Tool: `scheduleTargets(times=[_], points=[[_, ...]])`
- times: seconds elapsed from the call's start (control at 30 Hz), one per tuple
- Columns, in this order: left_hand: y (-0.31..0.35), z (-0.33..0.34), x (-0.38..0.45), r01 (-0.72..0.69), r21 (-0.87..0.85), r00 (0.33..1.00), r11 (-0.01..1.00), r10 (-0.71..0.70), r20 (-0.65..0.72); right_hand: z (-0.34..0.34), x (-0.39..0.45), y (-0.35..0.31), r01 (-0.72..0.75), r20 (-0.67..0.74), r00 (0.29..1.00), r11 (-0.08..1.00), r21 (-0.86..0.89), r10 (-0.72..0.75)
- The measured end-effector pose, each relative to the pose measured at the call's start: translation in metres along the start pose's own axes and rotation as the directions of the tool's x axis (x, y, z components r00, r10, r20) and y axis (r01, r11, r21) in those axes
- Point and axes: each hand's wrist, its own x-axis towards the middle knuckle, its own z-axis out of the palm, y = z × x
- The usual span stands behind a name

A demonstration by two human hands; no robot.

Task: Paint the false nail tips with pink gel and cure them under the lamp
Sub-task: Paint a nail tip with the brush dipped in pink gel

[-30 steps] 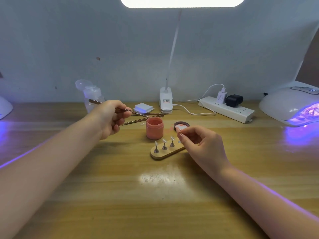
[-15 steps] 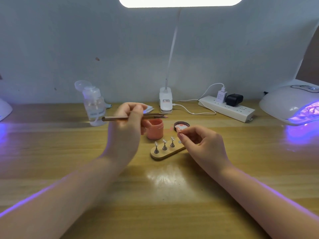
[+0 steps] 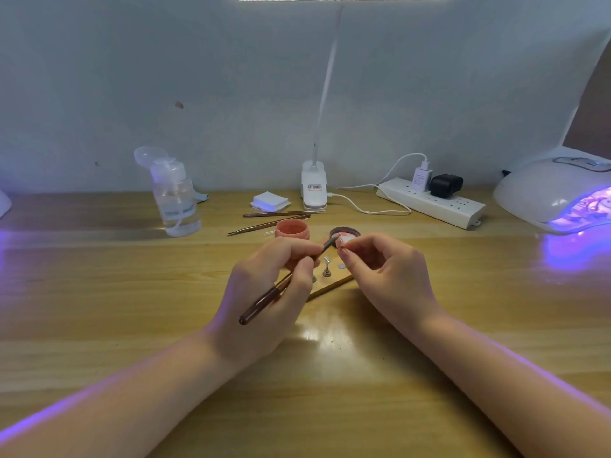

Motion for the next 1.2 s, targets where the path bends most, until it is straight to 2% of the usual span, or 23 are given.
scheduleTargets(times=[0.1, 0.13, 0.17, 0.2, 0.23, 0.27, 0.3, 0.33, 0.5, 0.6, 0.77, 0.97, 1.1, 1.2], points=[[0.007, -0.001, 0.005, 0.067, 0.012, 0.998, 0.998, -0.067, 0.008, 0.000, 0.000, -0.001, 0.005, 0.004, 1.000, 1.000, -0.014, -0.005], [0.009, 0.001, 0.010, 0.140, -0.033, 0.989, 0.990, -0.138, 0.053, 0.000, 0.000, -0.001, 0.006, 0.006, 1.000, 1.000, -0.019, -0.006], [0.010, 0.001, 0.016, 0.277, -0.141, 0.956, 0.951, -0.258, 0.137, 0.000, 0.000, -0.001, 0.005, 0.007, 1.000, 1.000, -0.022, -0.005], [0.008, 0.000, 0.019, 0.382, -0.156, 0.915, 0.911, -0.349, 0.200, 0.000, 0.001, -0.001, 0.002, 0.007, 1.000, 1.000, -0.023, -0.002], [0.009, -0.001, 0.019, 0.369, -0.137, 0.919, 0.919, -0.339, 0.203, 0.000, 0.001, -0.001, 0.001, 0.007, 1.000, 1.000, -0.023, -0.001], [0.009, 0.000, 0.015, 0.222, -0.119, 0.972, 0.968, -0.209, 0.110, 0.000, 0.001, -0.001, 0.003, 0.006, 1.000, 1.000, -0.021, -0.003], [0.010, 0.001, 0.012, 0.137, -0.076, 0.990, 0.988, -0.138, 0.000, -0.001, 0.001, -0.001, 0.006, 0.005, 1.000, 1.000, -0.019, -0.006], [0.008, -0.001, 0.005, 0.094, -0.057, 0.994, 0.994, -0.096, -0.045, -0.001, 0.000, -0.002, 0.008, 0.003, 1.000, 1.000, -0.017, -0.008], [-0.003, 0.000, 0.002, 0.093, -0.072, 0.996, 0.993, -0.092, 0.019, -0.001, 0.000, -0.002, 0.014, 0.007, 1.000, 1.000, -0.022, -0.014], [-0.001, -0.001, -0.001, 0.057, -0.093, 0.998, 0.994, -0.057, 0.004, -0.001, 0.001, -0.002, 0.018, -0.002, 1.000, 0.999, -0.029, -0.019], [-0.002, 0.002, 0.001, 0.142, -0.096, 0.990, 0.985, -0.141, 0.017, -0.001, 0.001, -0.002, 0.042, -0.012, 0.999, 0.998, -0.052, -0.043], [0.000, -0.001, 0.001, 0.037, -0.005, 0.998, 0.999, -0.037, -0.043, -0.001, 0.001, -0.002, 0.040, -0.008, 0.999, 0.997, -0.066, -0.040], [-0.001, 0.002, 0.002, 0.137, -0.012, 0.990, 0.991, -0.137, -0.039, -0.001, 0.000, -0.003, 0.032, 0.002, 0.999, 0.998, -0.055, -0.032], [-0.001, 0.001, 0.002, 0.154, -0.067, 0.988, 0.986, -0.155, -0.010, -0.002, 0.000, -0.003, 0.024, 0.010, 1.000, 0.999, -0.048, -0.024]])
